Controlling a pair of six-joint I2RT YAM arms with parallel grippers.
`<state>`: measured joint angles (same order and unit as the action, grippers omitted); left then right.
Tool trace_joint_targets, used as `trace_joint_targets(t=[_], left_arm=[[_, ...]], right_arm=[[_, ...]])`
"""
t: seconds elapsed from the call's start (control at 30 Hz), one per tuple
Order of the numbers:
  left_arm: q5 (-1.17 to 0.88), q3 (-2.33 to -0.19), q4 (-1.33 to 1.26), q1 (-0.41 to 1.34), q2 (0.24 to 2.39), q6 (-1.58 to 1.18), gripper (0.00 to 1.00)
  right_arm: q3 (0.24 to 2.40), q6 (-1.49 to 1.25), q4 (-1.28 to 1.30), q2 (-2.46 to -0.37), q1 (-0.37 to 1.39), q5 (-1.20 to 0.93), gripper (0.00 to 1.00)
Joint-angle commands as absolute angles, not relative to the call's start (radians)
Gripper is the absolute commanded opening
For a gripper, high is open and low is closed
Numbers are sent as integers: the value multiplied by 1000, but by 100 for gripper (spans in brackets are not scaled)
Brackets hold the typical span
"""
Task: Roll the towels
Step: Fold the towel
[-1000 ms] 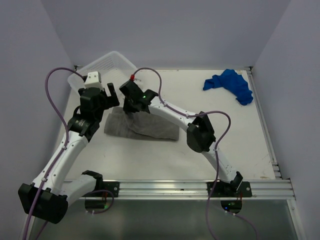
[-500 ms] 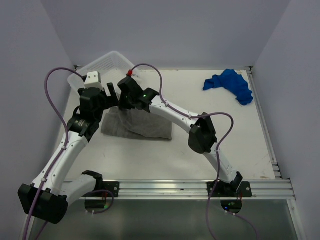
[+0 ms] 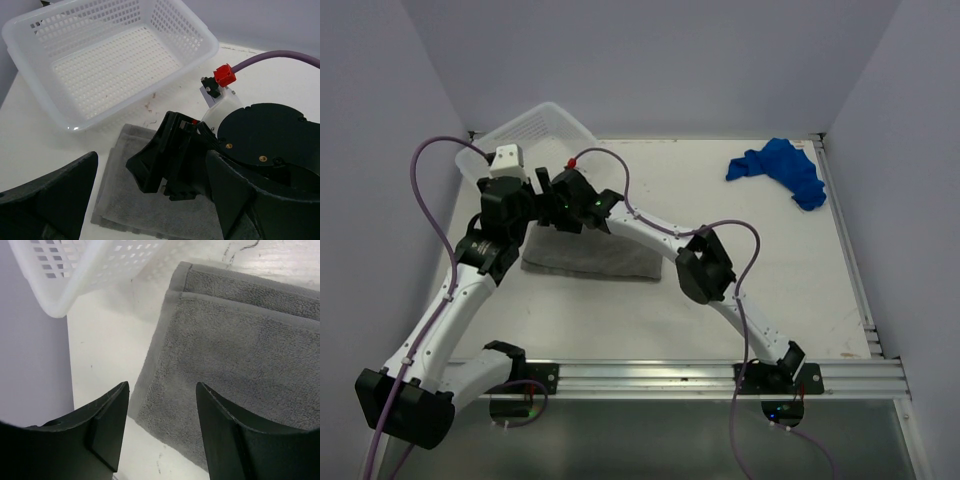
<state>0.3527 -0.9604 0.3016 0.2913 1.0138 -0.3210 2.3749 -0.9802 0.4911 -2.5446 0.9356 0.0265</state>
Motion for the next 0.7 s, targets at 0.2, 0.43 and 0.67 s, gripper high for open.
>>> trace_joint_targets(t=[0.2,0.43,0.67], left_arm=[[350,-959,252,301,986,-314,93],[351,-957,249,305,994,-311,96],[285,-943,219,321,1015,-313,99]], right_arm=[[2012,-887,408,-2128,853,20,60],[1502,-833,365,-1763,672,-75,61],[1010,-847,244,-1552,584,-164,63]])
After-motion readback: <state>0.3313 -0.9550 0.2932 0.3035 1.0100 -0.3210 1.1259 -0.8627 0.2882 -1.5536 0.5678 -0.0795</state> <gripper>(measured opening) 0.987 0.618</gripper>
